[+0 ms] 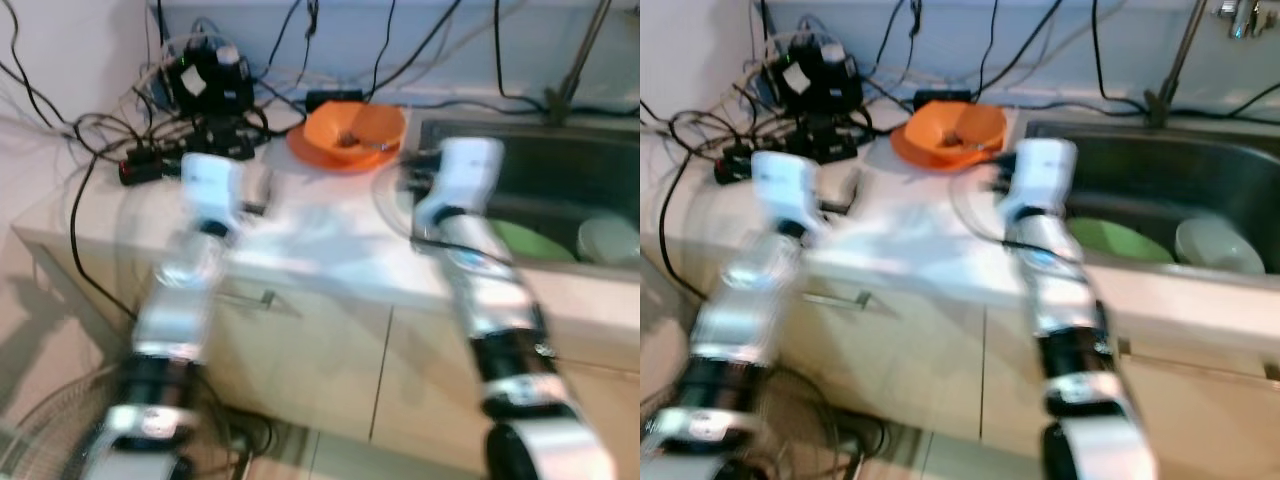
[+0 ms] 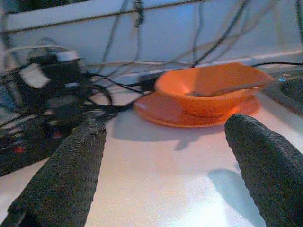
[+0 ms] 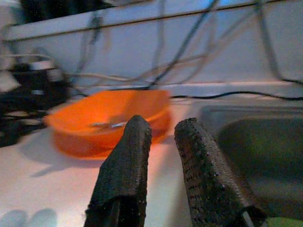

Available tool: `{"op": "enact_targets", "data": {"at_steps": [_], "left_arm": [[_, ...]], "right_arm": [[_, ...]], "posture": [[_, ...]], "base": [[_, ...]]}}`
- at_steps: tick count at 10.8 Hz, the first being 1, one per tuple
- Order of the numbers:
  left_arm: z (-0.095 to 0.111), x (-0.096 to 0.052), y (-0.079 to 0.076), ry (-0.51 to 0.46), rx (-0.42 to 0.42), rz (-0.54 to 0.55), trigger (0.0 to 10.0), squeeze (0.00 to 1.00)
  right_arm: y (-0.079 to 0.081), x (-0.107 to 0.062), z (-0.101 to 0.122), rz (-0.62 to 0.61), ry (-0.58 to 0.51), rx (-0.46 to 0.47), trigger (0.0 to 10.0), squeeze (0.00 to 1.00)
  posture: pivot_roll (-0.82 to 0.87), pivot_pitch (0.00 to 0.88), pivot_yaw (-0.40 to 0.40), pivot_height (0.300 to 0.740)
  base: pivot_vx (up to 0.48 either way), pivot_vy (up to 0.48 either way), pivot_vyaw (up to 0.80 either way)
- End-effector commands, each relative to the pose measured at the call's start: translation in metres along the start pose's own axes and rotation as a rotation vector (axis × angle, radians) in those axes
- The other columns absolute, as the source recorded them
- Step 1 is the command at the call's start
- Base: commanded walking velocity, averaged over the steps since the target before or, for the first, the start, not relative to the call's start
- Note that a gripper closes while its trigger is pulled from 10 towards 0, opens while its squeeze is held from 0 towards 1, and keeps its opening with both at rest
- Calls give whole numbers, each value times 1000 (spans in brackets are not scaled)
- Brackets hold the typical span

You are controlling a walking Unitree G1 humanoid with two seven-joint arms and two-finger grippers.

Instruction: Kitchen organization

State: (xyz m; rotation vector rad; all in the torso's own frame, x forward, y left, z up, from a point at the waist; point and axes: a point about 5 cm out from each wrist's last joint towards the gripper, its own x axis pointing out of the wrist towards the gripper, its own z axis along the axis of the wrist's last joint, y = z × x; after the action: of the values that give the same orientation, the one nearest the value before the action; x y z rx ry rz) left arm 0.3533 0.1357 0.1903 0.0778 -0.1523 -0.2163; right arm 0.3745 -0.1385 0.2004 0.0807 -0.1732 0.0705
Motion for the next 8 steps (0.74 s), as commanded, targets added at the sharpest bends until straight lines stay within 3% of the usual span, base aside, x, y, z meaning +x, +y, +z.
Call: {"op": "enact_targets", "data": {"at_steps": [1,8], "left_arm": [[5,0,12,-9,17,32,10000,0],[5,1,10,-7,17,13,10000,0]], "right_arm": [[12,1,2,29,-8,17,10000,0],[10,2,2,13,-3,34,10000,0]], "posture": [[158,33,59,740],[157,43,59,740]], "base": [[262,0,0],[263,0,0]]}}
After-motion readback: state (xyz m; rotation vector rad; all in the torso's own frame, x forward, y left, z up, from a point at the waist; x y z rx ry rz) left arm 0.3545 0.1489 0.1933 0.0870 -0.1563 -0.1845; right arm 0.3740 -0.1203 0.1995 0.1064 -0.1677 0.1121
